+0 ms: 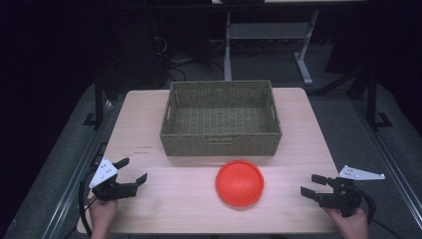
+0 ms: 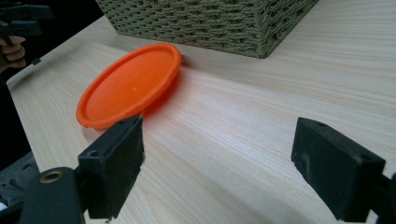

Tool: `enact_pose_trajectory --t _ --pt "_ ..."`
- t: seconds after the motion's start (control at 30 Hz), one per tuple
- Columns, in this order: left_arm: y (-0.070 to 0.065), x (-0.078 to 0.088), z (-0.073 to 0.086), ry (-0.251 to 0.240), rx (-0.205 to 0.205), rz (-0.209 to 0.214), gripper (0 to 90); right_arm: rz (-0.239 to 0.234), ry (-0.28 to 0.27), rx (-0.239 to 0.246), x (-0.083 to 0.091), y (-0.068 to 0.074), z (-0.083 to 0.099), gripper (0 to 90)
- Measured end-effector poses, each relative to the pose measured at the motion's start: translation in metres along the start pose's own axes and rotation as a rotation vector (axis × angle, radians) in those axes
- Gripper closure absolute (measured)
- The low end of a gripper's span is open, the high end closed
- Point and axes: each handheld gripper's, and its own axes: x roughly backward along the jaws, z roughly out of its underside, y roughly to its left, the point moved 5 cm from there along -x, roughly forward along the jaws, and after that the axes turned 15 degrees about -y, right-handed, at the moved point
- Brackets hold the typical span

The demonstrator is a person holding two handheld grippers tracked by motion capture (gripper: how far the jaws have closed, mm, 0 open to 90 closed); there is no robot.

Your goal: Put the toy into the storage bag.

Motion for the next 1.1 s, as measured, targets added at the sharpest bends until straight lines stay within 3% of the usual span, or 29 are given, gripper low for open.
enact_pose_trajectory --t 0.33,0.6,0.7,1.1 --pt "0.001 -0.001 0.001 0.002 -0.003 0.005 13.0 -0.005 0.010 0.004 -0.003 0.005 -0.002 16.2" --pt "0.005 -0.001 0.002 -0.001 0.003 -0.008 13.0 -0.049 0.002 0.019 -0.010 0.017 -0.014 16.1" --pt "0.005 0.000 0.002 0.000 -0.001 -0.007 13.0 -0.068 0.039 0.026 -0.015 0.024 -0.017 15.4" --pt "0.005 0.000 0.002 -0.001 0.000 -0.011 13.0 -0.096 0.095 0.045 -0.033 0.039 -0.035 15.2"
